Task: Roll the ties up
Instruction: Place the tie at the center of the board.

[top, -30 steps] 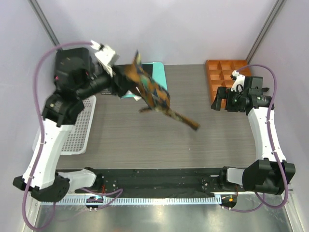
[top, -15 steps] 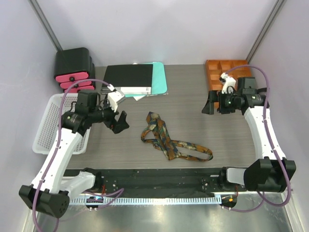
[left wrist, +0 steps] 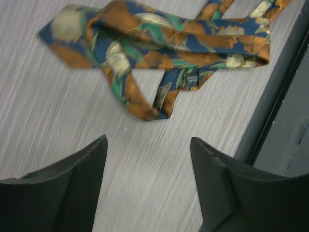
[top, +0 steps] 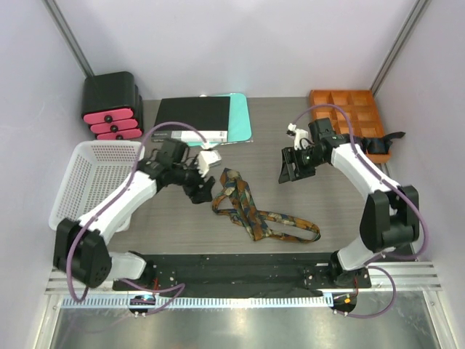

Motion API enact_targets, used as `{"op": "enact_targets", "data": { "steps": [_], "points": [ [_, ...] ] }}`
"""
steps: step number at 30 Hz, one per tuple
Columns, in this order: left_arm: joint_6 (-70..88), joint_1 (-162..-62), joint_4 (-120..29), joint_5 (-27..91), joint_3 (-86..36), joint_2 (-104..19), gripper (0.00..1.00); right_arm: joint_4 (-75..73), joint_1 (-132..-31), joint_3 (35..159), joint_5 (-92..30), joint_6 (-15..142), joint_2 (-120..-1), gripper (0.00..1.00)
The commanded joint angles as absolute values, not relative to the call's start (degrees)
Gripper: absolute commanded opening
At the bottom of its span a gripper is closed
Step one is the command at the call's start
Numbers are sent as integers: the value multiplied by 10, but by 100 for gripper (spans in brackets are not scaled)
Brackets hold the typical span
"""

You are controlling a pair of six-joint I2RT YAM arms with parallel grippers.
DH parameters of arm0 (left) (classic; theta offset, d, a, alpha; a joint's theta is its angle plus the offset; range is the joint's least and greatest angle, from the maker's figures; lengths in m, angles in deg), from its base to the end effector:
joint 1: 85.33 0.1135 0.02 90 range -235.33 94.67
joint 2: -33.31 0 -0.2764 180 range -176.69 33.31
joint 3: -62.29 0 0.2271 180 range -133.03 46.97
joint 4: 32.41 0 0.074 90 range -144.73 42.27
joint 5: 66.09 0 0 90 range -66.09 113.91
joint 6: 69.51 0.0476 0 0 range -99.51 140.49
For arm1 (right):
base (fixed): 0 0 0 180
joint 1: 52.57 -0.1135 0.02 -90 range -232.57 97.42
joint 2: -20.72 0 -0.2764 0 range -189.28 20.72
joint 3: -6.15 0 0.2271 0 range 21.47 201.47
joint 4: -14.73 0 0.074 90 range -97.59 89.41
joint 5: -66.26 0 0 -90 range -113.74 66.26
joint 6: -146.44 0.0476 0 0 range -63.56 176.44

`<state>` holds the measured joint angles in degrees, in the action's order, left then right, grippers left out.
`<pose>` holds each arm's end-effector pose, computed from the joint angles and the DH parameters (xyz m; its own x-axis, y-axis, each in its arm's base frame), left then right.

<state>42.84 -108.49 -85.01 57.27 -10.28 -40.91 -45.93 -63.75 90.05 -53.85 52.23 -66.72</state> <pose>0.2088 -0.1178 0.2806 -0.4529 0.5392 -0.7101 0.8608 0.4720 -0.1906 0.2744 0.0786 0.2719 -0.8528 -0.2333 -0.4672 -0.4457 0.7913 0.4185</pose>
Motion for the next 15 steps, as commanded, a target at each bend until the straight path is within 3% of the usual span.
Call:
{"op": "enact_targets", "data": {
  "steps": [1, 3, 9, 15],
  "points": [
    [489, -1151, -767, 522, -198, -512, 74, -472, -637, 899, -509, 513, -702, 61],
    [487, -1170, -789, 515, -261, -591, 79, -479, -638, 892, -503, 508, -708, 60],
    [462, -1201, -803, 479, -360, -721, 81, -491, -638, 857, -473, 486, -714, 57],
    [427, -1212, -809, 453, -403, -802, 75, -491, -649, 831, -470, 480, -727, 53]
  ]
}}
